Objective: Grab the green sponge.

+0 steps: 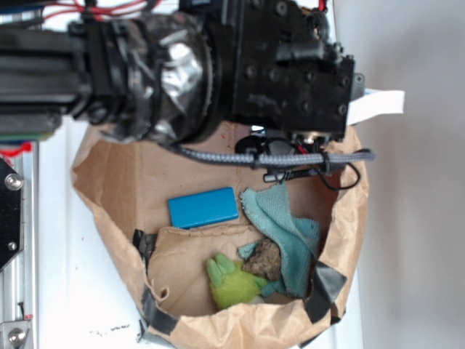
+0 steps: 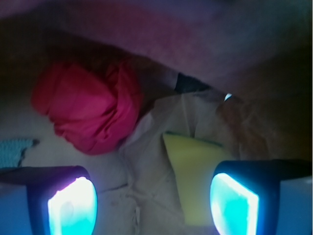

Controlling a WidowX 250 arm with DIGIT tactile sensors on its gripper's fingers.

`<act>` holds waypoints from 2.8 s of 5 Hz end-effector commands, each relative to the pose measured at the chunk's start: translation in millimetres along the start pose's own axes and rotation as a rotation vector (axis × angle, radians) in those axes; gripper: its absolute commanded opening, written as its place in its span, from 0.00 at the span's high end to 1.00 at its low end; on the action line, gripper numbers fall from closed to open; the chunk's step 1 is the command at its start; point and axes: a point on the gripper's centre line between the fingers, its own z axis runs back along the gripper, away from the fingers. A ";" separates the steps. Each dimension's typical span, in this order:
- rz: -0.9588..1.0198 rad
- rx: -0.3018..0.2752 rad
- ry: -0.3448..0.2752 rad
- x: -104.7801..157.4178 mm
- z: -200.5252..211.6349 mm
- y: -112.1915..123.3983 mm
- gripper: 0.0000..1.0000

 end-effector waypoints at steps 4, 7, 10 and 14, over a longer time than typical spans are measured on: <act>0.020 0.132 -0.021 5.6 -7.8 26.9 0.00; -0.060 0.136 0.014 -8.4 0.0 27.5 0.00; -0.055 0.149 -0.028 -9.1 -16.7 23.6 0.00; -0.035 0.198 -0.090 -5.1 -44.8 12.4 0.00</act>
